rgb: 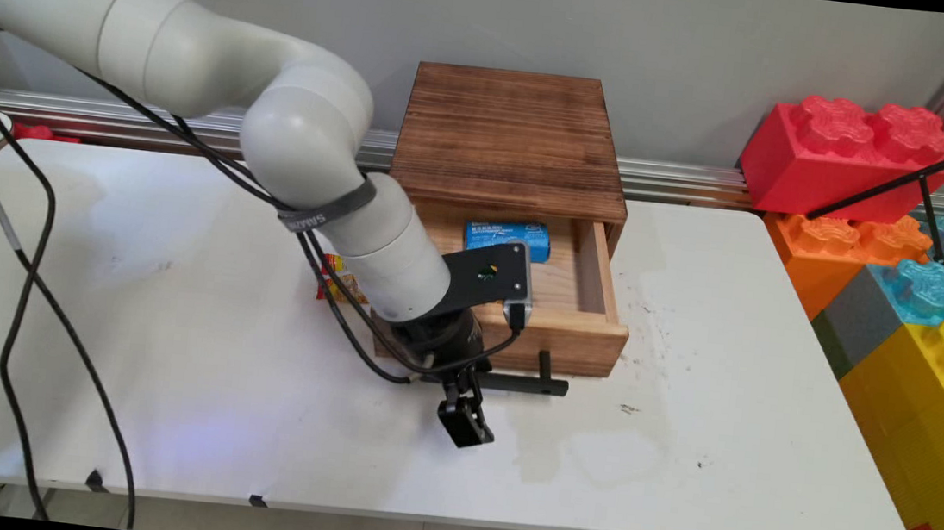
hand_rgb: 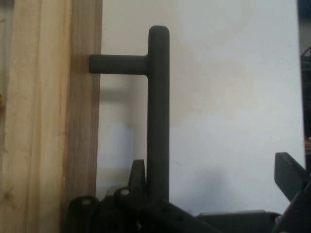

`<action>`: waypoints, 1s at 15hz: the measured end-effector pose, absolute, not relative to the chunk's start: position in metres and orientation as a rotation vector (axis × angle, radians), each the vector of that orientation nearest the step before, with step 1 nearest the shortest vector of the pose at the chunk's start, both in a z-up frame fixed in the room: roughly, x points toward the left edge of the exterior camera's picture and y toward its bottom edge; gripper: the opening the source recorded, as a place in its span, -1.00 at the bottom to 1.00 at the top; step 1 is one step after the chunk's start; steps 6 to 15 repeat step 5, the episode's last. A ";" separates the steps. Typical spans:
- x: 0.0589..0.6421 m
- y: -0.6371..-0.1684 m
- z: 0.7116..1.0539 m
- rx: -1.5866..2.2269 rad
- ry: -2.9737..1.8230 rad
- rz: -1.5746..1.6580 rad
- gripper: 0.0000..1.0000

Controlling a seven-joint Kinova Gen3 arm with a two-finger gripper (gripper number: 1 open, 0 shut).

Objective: Open the drawer

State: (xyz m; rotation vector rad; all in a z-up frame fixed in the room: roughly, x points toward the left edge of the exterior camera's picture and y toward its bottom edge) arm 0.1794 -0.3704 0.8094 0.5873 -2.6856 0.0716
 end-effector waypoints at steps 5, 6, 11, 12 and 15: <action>0.174 -0.354 0.813 0.581 -2.676 0.054 1.00; 0.174 -0.354 0.813 0.581 -2.676 0.054 1.00; 0.174 -0.354 0.813 0.581 -2.676 0.054 1.00; 0.174 -0.354 0.813 0.581 -2.676 0.054 1.00; 0.174 -0.354 0.813 0.581 -2.676 0.054 1.00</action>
